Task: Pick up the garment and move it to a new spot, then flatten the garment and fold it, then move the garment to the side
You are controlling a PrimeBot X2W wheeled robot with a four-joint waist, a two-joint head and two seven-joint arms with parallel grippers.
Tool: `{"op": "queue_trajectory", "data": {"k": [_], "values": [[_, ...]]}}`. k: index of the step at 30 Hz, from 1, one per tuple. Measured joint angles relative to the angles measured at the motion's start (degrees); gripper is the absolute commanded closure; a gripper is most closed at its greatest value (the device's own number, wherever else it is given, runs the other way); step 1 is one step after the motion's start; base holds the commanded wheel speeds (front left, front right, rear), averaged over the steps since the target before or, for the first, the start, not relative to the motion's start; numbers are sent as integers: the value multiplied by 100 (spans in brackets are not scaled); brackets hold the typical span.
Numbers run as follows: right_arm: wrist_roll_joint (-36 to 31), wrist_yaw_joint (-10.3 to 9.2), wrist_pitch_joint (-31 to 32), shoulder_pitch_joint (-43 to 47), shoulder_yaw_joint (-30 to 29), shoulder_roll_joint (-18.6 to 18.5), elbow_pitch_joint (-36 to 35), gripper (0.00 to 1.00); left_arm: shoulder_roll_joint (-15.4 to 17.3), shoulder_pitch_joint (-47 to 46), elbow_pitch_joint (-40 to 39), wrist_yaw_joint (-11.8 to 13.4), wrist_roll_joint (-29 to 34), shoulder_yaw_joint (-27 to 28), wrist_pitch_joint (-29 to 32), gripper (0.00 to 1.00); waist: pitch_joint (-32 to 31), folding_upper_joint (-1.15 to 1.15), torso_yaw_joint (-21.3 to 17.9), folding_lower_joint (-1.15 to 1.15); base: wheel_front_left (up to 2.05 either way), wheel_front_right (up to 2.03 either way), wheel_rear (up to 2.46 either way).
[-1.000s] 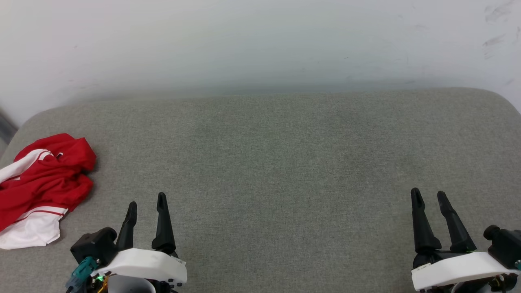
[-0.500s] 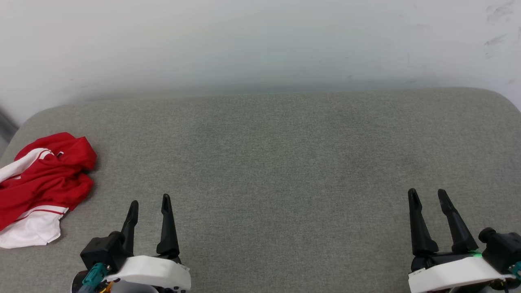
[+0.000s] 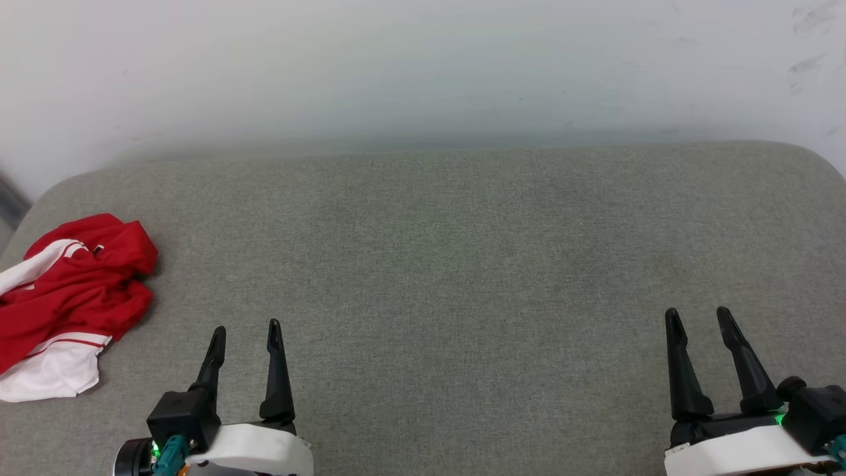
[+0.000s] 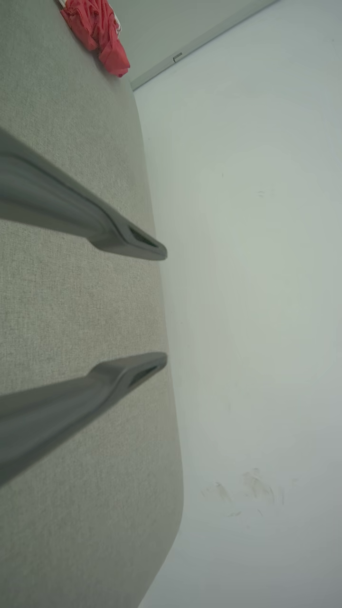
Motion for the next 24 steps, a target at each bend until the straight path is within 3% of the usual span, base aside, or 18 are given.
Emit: {"op": "queue_trajectory", "data": {"k": [24], "values": [[-750, 0, -249, 104, 49, -1, -174, 0, -45, 108, 96, -75, 835, 65, -248, 0, 4, 0, -22, 0, 0, 0, 0]]}}
